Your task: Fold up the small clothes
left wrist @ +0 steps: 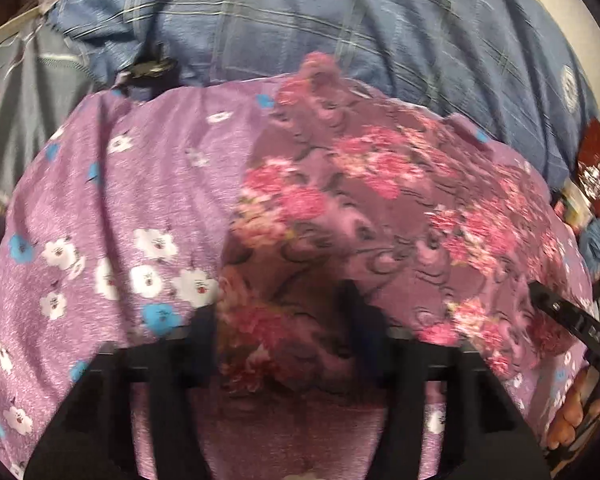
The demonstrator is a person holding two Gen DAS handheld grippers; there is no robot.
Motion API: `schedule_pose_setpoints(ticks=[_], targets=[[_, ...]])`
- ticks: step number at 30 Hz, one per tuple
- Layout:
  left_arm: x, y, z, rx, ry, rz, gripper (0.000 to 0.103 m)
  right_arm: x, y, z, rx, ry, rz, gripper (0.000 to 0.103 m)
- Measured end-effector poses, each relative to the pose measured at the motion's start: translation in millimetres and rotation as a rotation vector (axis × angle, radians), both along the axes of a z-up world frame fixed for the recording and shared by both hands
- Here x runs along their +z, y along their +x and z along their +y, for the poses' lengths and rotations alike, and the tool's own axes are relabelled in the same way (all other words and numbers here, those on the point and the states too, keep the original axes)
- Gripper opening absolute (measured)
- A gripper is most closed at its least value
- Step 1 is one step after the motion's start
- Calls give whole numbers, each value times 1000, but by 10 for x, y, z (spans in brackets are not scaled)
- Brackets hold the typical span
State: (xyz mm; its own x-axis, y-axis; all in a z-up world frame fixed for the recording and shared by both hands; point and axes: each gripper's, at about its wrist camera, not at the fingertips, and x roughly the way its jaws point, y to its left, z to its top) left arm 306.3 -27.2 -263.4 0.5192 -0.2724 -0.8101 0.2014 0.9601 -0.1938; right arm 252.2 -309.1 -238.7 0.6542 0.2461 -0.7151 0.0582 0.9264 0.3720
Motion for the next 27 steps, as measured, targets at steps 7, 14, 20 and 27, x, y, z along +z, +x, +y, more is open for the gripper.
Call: schedule_pose_setpoints(ticks=[7,14,20,27], targets=[[180,-76,46,20,-47,-67,11,-23,17,-62,-17,34,1,18],[604,-249,-178,-17,-60,-178,9,22,20,-200,-32,79,-13,19],[1089,-564,-1036,-193,63,-309,9,117,-71,-675,-104,144,-50,19],[1080,-926,-2487,-453,99,-319,9,193,-301,-1770,-281,229,-105,19]])
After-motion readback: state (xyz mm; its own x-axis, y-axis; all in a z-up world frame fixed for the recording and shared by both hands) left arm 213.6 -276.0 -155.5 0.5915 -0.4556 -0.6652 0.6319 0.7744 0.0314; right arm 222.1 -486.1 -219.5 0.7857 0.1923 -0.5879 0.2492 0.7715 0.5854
